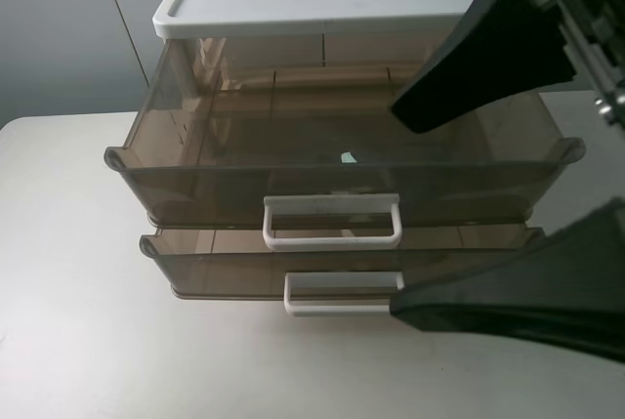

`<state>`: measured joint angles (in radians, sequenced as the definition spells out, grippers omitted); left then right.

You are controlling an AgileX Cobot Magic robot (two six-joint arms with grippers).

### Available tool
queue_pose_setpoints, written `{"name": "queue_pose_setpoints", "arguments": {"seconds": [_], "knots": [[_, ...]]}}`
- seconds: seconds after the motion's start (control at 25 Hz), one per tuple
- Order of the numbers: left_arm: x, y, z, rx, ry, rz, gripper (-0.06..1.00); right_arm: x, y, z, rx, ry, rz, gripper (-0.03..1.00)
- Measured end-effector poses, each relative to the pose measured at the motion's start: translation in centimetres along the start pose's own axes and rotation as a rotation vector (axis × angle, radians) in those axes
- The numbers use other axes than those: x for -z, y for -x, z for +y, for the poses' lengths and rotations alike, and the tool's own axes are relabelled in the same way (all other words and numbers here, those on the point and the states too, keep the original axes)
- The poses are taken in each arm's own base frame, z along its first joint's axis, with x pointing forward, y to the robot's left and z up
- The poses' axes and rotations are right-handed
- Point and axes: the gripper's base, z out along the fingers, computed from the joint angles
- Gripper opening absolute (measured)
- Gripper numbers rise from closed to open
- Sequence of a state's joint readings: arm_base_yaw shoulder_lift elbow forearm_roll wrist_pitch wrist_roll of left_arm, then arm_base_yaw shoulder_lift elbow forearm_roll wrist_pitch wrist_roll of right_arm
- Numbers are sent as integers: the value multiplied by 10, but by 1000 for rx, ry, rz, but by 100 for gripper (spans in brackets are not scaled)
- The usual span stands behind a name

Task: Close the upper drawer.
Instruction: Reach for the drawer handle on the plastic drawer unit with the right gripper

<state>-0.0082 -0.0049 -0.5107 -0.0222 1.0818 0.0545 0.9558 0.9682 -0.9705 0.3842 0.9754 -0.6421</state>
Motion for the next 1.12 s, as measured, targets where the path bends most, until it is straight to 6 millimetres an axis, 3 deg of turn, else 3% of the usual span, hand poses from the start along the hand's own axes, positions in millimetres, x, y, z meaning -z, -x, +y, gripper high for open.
{"name": "queue_pose_setpoints", "arguments": {"seconds": [0.2, 0.52, 0.8, 1.12], "knots": [[0, 0, 0, 0, 0, 0, 74, -26, 6, 15, 82, 102, 77, 70], [0, 0, 0, 0, 0, 0, 74, -63, -3, 5, 60, 114, 231, 70], [0, 0, 0, 0, 0, 0, 74, -77, -9, 2, 65, 118, 331, 70], [0, 0, 0, 0, 0, 0, 74, -89, -12, 14, 139, 92, 443, 70]]}}
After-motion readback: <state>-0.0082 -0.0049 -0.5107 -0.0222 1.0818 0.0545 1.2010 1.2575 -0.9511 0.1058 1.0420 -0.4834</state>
